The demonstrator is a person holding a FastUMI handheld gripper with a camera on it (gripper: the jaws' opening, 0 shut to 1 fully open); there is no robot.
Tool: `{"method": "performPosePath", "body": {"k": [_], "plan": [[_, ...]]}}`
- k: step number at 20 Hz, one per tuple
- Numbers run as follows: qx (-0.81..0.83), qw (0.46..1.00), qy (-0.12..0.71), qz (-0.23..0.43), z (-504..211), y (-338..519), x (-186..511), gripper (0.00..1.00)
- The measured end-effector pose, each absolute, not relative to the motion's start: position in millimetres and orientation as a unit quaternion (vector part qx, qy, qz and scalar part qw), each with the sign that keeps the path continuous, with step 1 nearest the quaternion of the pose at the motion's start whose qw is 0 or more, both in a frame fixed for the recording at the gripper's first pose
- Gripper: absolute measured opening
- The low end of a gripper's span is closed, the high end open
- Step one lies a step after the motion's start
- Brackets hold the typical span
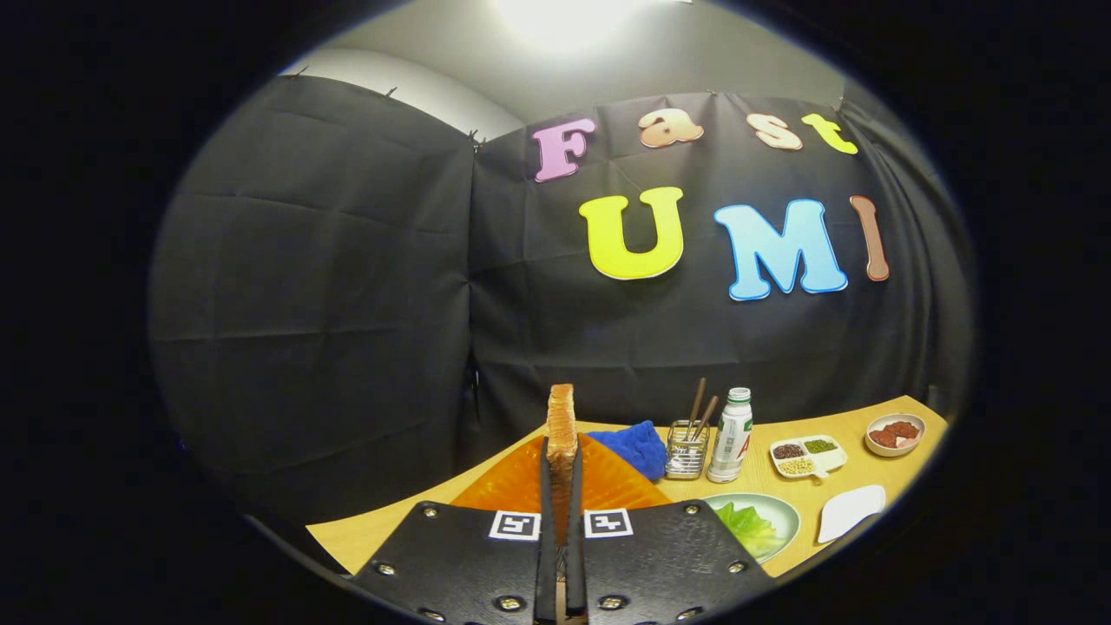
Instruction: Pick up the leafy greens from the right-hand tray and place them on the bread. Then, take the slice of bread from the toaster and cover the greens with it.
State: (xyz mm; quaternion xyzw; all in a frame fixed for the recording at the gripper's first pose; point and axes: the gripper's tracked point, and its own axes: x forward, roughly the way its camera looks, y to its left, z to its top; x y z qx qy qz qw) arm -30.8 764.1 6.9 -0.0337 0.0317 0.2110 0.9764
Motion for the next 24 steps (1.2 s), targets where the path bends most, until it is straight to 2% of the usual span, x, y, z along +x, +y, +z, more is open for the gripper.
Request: {"method": "performPosePath", "body": {"k": [7,11,24], "plan": [[-0.039,0.974,0.016,0.224,24,727,-33,0.04],[-0.072,0.978,0.003,0.196,18,687,-27,0.04],[-0.091,0.983,0.042,0.151,-22,607,-8,0.04]]}}
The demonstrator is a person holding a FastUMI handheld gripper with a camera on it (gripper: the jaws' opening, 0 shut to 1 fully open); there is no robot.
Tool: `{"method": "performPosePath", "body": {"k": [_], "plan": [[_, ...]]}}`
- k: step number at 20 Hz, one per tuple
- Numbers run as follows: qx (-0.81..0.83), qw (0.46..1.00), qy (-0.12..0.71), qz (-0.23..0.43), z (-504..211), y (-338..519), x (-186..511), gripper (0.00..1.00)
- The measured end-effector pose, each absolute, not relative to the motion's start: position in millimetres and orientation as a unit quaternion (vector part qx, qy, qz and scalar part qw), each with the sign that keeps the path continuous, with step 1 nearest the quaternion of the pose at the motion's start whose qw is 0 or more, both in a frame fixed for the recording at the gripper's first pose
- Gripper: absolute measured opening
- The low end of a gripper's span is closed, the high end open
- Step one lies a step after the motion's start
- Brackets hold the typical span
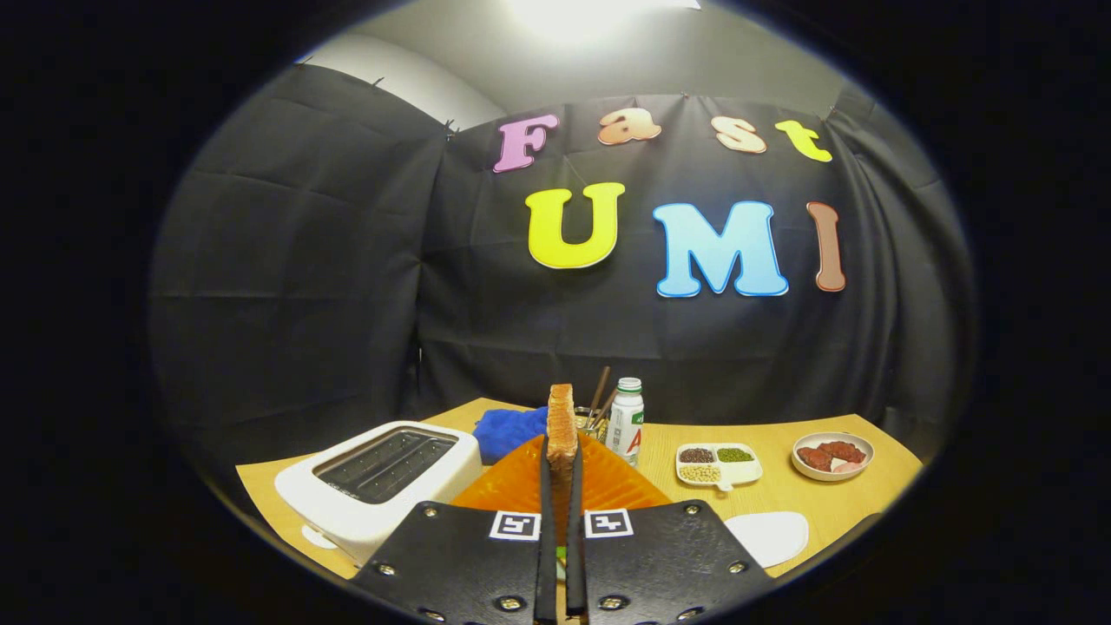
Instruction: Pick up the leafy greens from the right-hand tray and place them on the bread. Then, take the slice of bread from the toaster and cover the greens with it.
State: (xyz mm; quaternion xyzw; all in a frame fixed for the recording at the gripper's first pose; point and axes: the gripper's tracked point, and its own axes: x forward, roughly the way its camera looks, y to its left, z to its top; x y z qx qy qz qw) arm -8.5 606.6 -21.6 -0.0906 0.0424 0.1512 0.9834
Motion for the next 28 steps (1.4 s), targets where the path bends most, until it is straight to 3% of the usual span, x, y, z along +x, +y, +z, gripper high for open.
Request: {"method": "performPosePath", "body": {"k": [17,28], "plan": [[-0.074,0.983,0.083,0.145,-57,579,8,0.04],[-0.005,0.972,0.118,0.205,-91,602,20,0.04]]}}
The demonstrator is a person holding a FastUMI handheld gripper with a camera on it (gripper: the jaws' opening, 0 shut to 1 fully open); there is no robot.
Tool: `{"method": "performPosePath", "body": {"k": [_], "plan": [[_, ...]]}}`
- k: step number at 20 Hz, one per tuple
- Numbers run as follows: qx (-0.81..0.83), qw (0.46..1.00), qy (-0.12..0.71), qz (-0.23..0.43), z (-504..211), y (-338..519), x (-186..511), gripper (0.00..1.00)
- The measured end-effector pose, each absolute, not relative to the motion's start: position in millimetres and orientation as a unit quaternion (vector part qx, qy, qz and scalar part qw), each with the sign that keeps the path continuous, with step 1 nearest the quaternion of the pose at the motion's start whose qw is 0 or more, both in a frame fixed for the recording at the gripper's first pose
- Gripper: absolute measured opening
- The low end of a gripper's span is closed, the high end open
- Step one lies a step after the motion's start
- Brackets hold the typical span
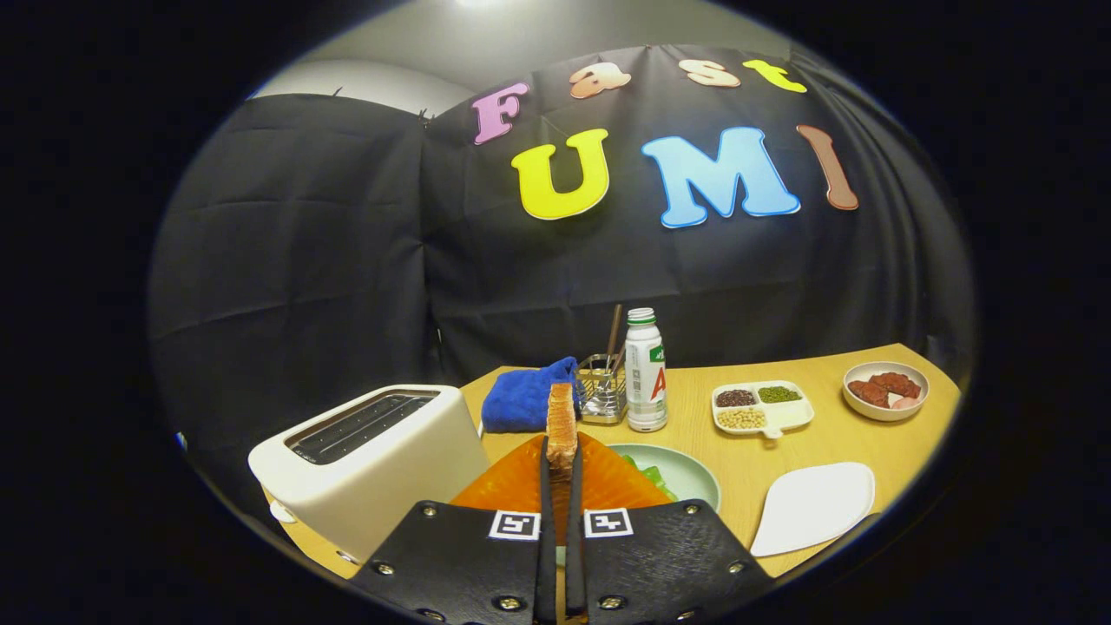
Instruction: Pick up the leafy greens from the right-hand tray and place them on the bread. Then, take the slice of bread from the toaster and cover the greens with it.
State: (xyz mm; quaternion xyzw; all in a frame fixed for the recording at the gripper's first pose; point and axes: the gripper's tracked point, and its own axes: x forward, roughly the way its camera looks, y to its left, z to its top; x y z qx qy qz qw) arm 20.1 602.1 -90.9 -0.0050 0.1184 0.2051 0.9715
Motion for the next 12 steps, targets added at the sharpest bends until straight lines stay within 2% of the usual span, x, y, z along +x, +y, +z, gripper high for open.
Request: {"method": "performPosePath", "body": {"k": [5,12], "plan": [[0.022,0.966,0.140,0.216,-105,602,26,0.04],[0.002,0.970,0.160,0.183,-124,583,42,0.04]]}}
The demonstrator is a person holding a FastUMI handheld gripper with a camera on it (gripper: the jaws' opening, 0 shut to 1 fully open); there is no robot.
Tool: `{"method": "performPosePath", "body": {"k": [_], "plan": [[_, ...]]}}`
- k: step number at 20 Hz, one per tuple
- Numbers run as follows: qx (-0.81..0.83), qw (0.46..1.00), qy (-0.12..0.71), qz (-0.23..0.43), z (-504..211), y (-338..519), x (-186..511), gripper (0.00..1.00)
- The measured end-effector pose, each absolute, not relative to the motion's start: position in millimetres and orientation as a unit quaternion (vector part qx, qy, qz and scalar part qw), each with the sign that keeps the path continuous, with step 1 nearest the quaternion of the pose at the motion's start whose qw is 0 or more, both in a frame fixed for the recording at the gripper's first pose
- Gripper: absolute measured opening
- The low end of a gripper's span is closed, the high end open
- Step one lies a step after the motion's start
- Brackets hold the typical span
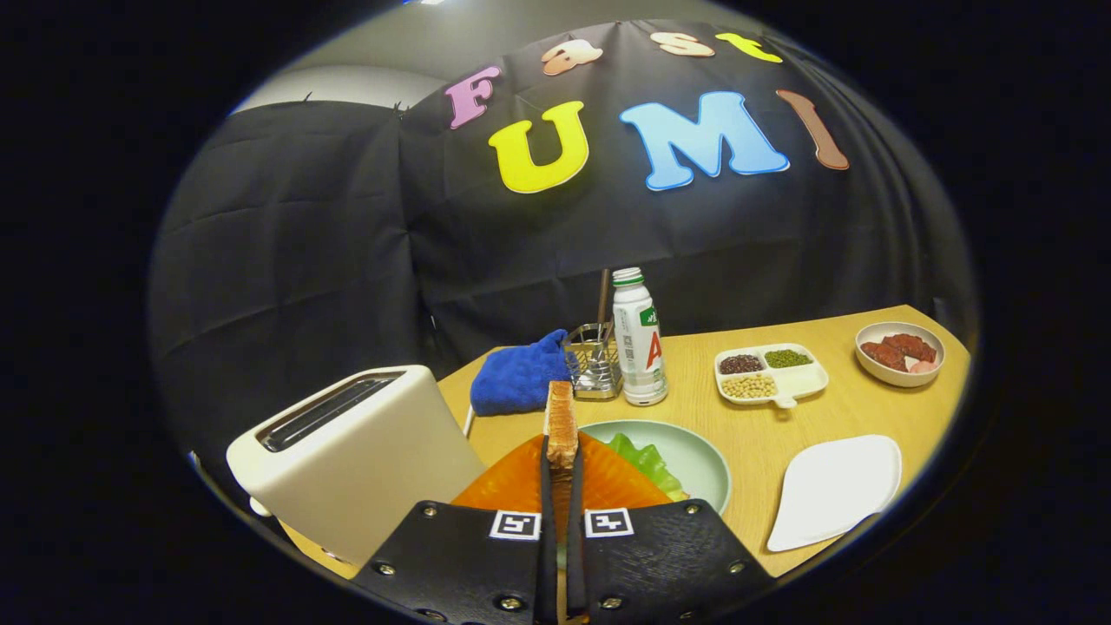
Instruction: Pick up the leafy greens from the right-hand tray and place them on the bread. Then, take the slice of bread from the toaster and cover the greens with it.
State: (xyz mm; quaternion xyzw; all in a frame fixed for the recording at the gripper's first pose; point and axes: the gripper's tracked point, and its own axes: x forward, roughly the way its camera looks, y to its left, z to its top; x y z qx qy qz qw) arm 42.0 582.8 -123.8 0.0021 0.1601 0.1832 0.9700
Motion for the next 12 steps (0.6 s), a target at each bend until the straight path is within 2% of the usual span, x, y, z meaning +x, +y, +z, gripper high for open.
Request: {"method": "performPosePath", "body": {"k": [4,7,12], "plan": [[-0.012,0.974,0.163,0.159,-130,570,49,0.05],[-0.002,0.974,0.165,0.155,-132,565,53,0.13],[-0.010,0.974,0.177,0.138,-139,554,56,0.20]]}}
